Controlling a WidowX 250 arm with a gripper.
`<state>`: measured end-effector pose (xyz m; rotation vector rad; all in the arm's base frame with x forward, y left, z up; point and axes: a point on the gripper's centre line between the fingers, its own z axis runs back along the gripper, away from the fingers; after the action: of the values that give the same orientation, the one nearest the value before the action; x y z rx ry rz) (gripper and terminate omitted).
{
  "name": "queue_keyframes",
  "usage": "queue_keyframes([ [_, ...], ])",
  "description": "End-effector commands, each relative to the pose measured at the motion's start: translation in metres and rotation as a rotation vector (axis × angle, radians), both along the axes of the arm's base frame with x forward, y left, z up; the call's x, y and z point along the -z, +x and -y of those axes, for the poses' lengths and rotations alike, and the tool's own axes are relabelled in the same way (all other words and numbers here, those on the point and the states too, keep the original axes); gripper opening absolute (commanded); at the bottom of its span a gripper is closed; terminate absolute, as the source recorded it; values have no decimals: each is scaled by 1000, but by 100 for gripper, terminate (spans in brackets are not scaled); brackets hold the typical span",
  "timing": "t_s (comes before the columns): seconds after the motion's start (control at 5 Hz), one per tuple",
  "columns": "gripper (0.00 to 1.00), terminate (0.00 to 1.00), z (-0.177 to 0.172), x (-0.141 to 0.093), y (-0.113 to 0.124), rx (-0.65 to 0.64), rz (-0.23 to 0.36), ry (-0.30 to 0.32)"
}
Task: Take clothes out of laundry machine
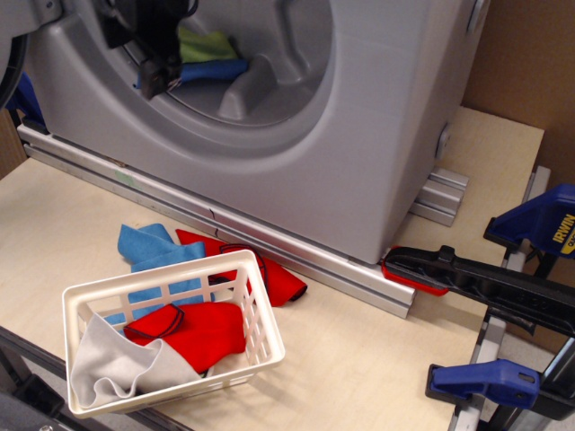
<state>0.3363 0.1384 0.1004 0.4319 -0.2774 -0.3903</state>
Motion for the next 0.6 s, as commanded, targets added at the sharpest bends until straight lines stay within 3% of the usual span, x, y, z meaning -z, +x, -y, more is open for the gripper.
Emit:
queue_keyframes([
  [0.0,100,0,-4,-10,45,39,36,53],
  [0.2,100,0,-3,0,61,69,53,19],
  [0.4,100,0,2,14,74,77,16,23],
])
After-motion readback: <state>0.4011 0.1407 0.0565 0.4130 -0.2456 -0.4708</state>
